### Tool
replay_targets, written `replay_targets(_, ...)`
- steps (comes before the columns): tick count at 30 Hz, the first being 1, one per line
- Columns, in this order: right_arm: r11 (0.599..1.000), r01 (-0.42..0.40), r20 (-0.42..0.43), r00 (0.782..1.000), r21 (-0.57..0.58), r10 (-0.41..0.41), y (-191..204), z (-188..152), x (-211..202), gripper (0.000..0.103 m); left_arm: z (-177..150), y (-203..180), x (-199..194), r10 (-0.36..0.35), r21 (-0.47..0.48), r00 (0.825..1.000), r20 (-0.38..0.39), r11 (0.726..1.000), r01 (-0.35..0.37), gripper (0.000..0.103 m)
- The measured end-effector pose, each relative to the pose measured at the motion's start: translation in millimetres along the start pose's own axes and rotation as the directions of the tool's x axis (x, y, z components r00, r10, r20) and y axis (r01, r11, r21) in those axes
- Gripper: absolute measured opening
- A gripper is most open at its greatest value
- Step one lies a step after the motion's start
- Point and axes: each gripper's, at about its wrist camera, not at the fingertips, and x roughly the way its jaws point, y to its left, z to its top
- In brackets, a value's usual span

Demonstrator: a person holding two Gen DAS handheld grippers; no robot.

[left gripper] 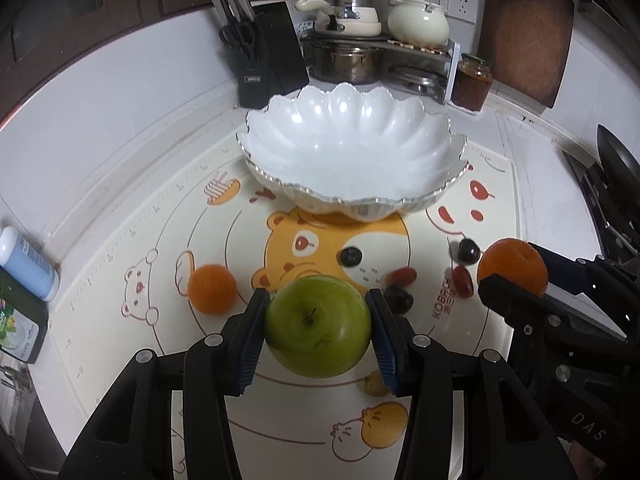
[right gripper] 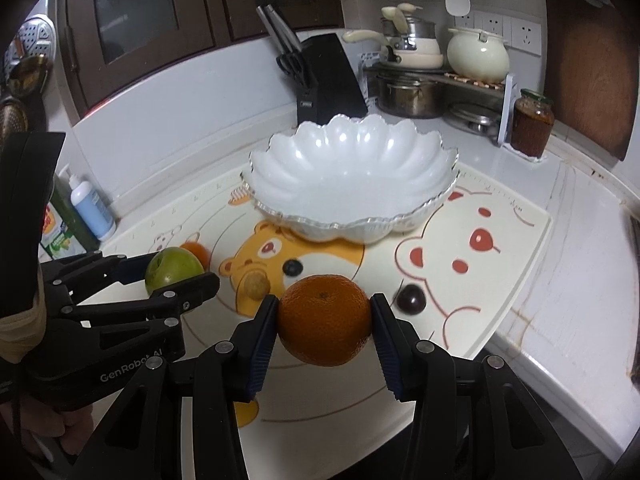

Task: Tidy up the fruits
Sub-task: 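Carry the apple and orange over the white bowl and open both tools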

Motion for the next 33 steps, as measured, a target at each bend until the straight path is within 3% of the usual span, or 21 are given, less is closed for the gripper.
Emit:
replay_targets(18,0.997,0.075,0.082,0.994,0.024,-0.076,-33.6,59.4,10.7,0.047,69.3,-2.7,1.5,0.012,0.03,0.993,0.114,0.999,-0.016,0.048)
replay_targets(33,0.996,0.086,0.046,0.995,0.015,-0.087,-49.7,88.0,58.9,0.047,107.2,3.3,52.3,0.027,0.045,0.995,0.096,0.998,-0.031,0.048)
